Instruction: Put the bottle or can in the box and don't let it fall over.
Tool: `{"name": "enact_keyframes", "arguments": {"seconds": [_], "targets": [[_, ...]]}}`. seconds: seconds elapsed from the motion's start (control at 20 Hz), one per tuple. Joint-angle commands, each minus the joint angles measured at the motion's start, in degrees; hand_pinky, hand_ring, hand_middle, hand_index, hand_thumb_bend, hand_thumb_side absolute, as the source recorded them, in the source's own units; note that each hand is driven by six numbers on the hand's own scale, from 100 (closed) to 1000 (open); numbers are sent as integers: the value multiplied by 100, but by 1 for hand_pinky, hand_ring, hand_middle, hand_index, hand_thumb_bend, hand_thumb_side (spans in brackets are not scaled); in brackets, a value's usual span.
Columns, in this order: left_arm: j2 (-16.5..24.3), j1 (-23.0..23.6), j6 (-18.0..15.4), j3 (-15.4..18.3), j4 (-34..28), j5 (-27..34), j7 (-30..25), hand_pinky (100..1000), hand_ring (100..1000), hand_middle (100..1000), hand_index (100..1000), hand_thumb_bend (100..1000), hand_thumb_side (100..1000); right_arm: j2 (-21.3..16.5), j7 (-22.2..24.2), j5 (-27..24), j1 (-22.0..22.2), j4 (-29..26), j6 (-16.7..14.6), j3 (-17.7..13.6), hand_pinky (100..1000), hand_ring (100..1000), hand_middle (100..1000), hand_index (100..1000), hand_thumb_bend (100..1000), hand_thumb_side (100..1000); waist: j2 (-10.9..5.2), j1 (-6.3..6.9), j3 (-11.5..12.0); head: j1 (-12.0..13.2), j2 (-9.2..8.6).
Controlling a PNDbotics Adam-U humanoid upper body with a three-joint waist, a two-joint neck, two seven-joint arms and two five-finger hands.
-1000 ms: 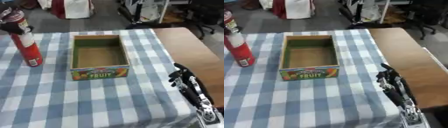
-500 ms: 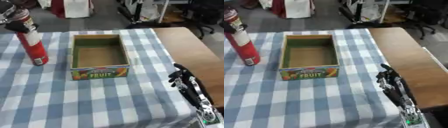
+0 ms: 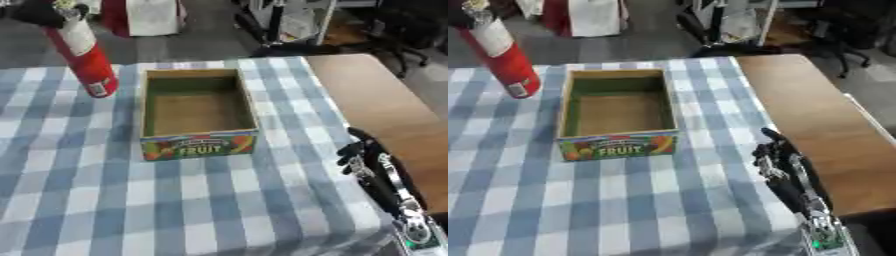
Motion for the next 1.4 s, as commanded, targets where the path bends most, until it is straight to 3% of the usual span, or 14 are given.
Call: {"name": "enact_keyframes", "arguments": {"seconds": [0.05,0.4,0.65,0.7,0.75,0.8,0.85,0.95,1.05,1.25,1.3,1.4], "targets": [[-204,-261,-127,-250,-484,296,-157,100,405,232,571,100,416,-72,15,-32,-67,-32,-16,-3,476,566,577,921,100,829,-77,23,-43,29,16],[-868,-299,-349,-869,-877,317,-575,100,410,253,582,100,417,-43,113,-76,-128,10,-53,107,476,566,577,921,100,836,-59,37,-181,125,32],[-1093,-166,-522,-1043,-757,47,-544,100,452,314,635,100,436,-18,158,-101,-165,30,-73,142,476,566,577,922,100,838,-47,42,-252,140,18],[-1095,-133,-570,-1071,-733,10,-519,149,583,476,748,100,531,-16,158,-102,-168,32,-74,139,476,566,577,922,100,838,-45,44,-256,127,15],[-1083,-106,-627,-1096,-720,-55,-502,418,698,599,824,343,686,-14,155,-104,-169,34,-74,136,476,566,577,922,100,838,-44,44,-256,117,13],[-1061,-82,-698,-1116,-720,-145,-499,522,745,658,859,457,726,-14,153,-106,-169,35,-73,132,476,566,577,922,100,839,-43,45,-253,109,14],[-1033,-58,-769,-1119,-720,-235,-510,677,809,748,901,628,774,-14,151,-106,-169,36,-72,128,476,566,577,922,100,838,-43,44,-247,100,15],[-954,-8,-886,-1083,-743,-340,-522,753,849,795,923,738,797,-14,146,-105,-168,36,-71,120,476,566,577,922,100,838,-43,42,-234,81,14],[-839,40,-947,-1022,-801,-303,-524,831,906,839,952,889,881,-15,136,-104,-162,36,-68,108,476,566,577,922,100,840,-42,40,-210,52,10],[-425,197,-943,-892,-1262,161,-520,834,920,852,963,881,925,-23,118,-96,-148,33,-62,88,476,566,578,922,100,841,-33,40,-142,0,1],[-276,275,-896,-834,-1476,349,-491,820,918,846,963,803,950,-25,111,-93,-145,32,-59,78,476,566,578,922,100,841,-30,40,-120,-19,-2],[72,499,-739,-676,-2017,802,-385,802,914,836,961,769,889,-31,90,-88,-139,30,-51,55,476,566,578,922,100,843,-21,42,-71,-47,-5]]}}
